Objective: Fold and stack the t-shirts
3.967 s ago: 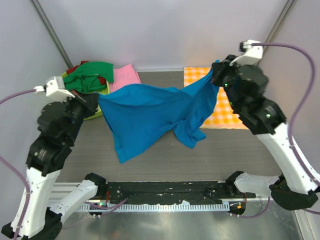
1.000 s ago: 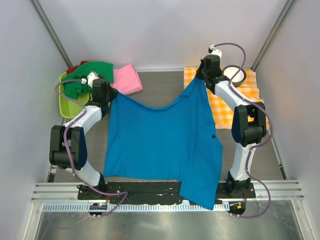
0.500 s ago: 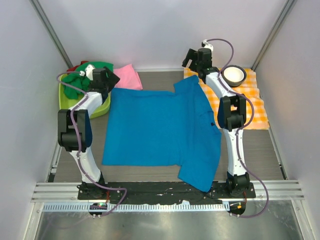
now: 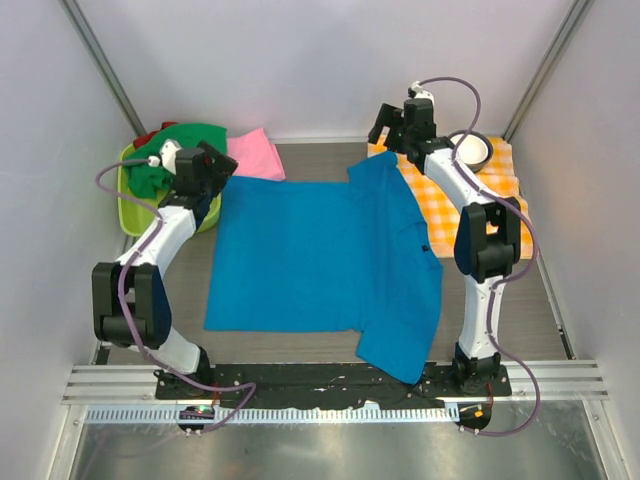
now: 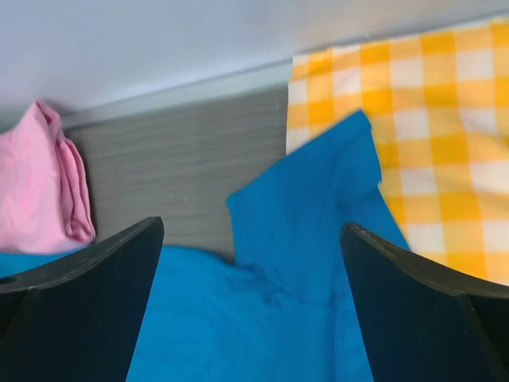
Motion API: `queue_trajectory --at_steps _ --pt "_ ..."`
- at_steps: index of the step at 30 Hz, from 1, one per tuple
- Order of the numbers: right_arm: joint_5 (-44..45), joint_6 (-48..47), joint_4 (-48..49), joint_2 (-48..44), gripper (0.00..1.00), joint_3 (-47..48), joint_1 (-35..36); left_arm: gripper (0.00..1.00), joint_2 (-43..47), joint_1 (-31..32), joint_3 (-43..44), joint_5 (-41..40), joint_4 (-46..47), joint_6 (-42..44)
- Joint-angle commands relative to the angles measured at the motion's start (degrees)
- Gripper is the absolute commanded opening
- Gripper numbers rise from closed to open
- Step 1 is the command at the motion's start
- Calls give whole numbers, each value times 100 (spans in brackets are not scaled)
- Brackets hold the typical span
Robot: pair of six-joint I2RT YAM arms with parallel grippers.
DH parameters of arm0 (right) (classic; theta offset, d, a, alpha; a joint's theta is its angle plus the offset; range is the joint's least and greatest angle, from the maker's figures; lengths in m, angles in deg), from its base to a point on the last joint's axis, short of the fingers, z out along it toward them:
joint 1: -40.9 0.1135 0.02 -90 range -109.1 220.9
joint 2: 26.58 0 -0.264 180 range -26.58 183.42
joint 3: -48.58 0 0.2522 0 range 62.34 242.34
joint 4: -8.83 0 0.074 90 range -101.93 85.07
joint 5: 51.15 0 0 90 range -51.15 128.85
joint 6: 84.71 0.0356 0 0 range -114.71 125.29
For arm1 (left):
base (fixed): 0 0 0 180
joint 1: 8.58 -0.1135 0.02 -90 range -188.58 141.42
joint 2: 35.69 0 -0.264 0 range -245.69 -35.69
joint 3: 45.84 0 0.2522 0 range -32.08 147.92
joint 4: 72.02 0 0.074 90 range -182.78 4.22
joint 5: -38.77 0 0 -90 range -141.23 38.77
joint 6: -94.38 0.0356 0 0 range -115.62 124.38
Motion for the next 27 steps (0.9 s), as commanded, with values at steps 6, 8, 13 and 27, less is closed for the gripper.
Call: queue_trajectory --at_steps 6,8,13,27 --pt "1168 31 -1276 -2039 100 -2117 262 100 1055 921 -706 -32 -1580 159" --pt "1529 84 -1234 -2479 100 -2750 324 100 1319 1114 -987 -173 -1747 246" --pt "1944 84 -953 -2324 100 -3094 307 100 1776 1159 -1654 -104 -1925 212" --pt "2489 5 -907 5 78 -644 -80 100 2348 1159 -2060 29 -1670 352"
